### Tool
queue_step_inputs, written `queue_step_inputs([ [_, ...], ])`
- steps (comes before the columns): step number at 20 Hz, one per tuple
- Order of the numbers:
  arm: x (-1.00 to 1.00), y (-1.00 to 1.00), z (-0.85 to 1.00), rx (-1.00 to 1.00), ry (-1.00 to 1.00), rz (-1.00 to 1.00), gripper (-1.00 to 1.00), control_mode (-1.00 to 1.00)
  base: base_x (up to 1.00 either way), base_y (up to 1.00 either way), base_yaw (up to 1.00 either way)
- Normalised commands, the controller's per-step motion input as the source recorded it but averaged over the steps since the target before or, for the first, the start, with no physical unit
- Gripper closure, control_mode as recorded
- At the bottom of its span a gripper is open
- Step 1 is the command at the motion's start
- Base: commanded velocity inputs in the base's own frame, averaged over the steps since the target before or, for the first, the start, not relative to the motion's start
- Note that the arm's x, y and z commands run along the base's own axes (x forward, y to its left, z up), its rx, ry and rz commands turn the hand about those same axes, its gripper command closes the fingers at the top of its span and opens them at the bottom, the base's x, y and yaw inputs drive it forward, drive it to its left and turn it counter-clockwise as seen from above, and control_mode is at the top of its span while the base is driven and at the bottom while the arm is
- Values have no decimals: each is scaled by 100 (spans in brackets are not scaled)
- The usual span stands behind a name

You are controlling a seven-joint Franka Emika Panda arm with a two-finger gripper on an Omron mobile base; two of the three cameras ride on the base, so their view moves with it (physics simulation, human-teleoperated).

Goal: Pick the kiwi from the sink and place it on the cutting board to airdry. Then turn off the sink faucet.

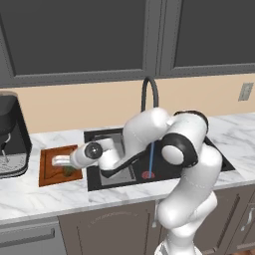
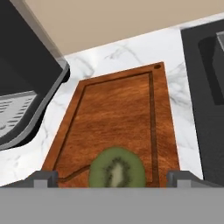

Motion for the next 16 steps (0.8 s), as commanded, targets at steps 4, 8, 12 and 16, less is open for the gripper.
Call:
queue_step_inputs([
  [4, -6, 1, 87, 0, -2, 0, -100, -100, 0, 0, 0],
  [8, -18, 6, 88, 0, -1, 0, -100, -100, 0, 0, 0],
  [12, -26, 1, 95, 0, 0, 0, -100, -100, 0, 0, 0],
  [16, -36, 0, 92, 0, 0, -1, -100, -100, 0, 0, 0],
])
